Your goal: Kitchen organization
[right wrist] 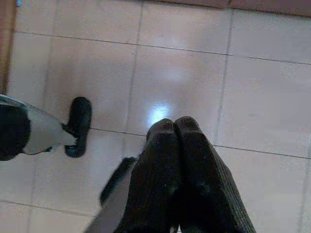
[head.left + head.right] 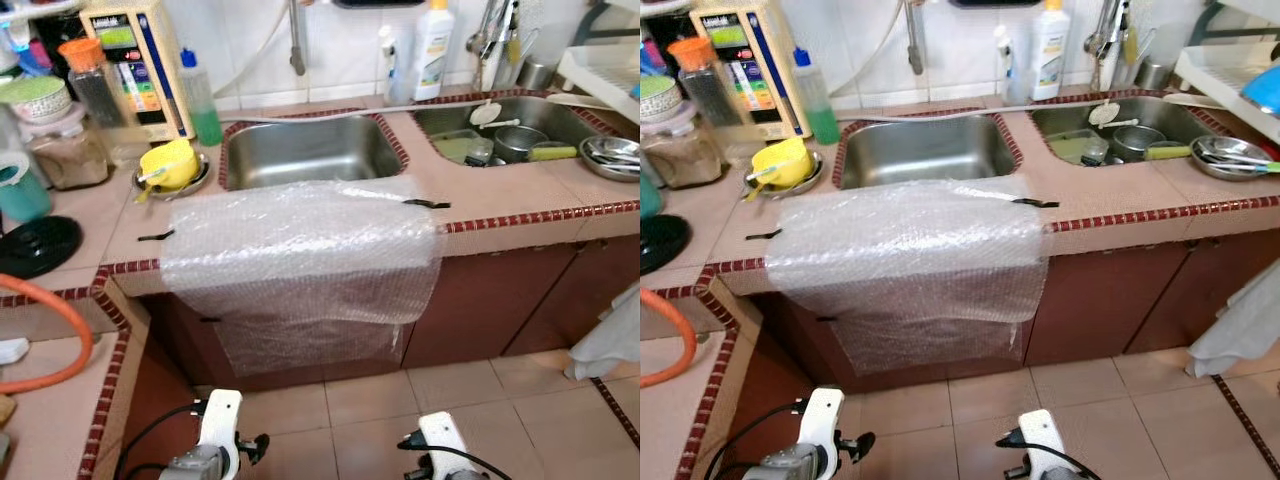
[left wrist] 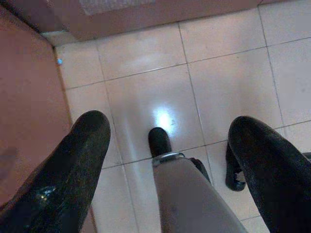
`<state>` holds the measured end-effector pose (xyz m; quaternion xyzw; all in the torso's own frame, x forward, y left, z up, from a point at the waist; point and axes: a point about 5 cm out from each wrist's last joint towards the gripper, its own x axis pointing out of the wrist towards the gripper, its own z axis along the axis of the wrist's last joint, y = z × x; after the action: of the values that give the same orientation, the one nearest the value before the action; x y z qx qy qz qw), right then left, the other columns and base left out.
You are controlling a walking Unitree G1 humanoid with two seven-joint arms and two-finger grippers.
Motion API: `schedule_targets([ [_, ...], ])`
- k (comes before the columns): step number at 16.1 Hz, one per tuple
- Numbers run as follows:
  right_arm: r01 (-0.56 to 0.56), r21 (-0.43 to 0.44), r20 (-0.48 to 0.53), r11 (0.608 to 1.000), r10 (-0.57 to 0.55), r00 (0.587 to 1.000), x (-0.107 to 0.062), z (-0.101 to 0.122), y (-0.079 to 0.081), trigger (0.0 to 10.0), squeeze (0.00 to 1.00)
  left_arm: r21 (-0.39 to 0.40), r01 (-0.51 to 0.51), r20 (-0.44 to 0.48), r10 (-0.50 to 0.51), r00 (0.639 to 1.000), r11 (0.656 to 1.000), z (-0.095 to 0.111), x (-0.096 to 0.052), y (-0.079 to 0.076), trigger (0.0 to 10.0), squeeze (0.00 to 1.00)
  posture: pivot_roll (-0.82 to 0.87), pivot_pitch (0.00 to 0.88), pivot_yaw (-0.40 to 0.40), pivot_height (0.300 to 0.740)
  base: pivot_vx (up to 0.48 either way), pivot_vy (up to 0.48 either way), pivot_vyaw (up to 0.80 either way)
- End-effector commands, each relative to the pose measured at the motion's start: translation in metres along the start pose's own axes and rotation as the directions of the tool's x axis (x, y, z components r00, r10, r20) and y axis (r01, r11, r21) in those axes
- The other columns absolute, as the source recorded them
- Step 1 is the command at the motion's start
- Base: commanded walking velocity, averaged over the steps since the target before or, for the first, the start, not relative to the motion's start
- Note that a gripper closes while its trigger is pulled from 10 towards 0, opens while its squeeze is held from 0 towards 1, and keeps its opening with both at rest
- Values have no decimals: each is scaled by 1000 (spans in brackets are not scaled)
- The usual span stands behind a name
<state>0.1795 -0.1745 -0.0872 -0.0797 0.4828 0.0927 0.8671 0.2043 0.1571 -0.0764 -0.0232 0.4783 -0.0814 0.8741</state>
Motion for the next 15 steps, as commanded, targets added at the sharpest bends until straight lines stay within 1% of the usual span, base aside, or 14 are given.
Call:
schedule_targets([
  [1, 8, -13, 5, 1000, -8, 1000, 0, 2, -2, 10000, 0, 24, -9, 7, 9, 1000, 1000, 5, 0, 2, 10000, 0, 3, 0, 74, 740, 0, 0, 0],
  [8, 12, -17, 12, 1000, -12, 1000, 0, 5, -4, 10000, 0, 43, -10, 2, 9, 1000, 999, 5, 0, 2, 10000, 0, -1, 0, 76, 740, 0, 0, 0],
  [12, 14, -16, 12, 1000, -14, 1000, 0, 5, -4, 10000, 0, 49, -7, 0, 7, 1000, 999, 5, 0, 2, 10000, 0, -1, 0, 76, 740, 0, 0, 741],
  [14, 15, -10, 9, 1000, -15, 1000, 0, 3, -4, 10000, 0, 57, 2, 0, -2, 1000, 998, 4, 0, 1, 10000, 0, -3, 0, 78, 740, 0, 0, 0],
  [15, 13, -10, -2, 1000, -13, 1000, -1, -2, -3, 10000, 0, 59, 10, -8, -10, 1000, 998, 1, 0, 1, 10000, 0, -2, 0, 78, 740, 0, 0, 0],
])
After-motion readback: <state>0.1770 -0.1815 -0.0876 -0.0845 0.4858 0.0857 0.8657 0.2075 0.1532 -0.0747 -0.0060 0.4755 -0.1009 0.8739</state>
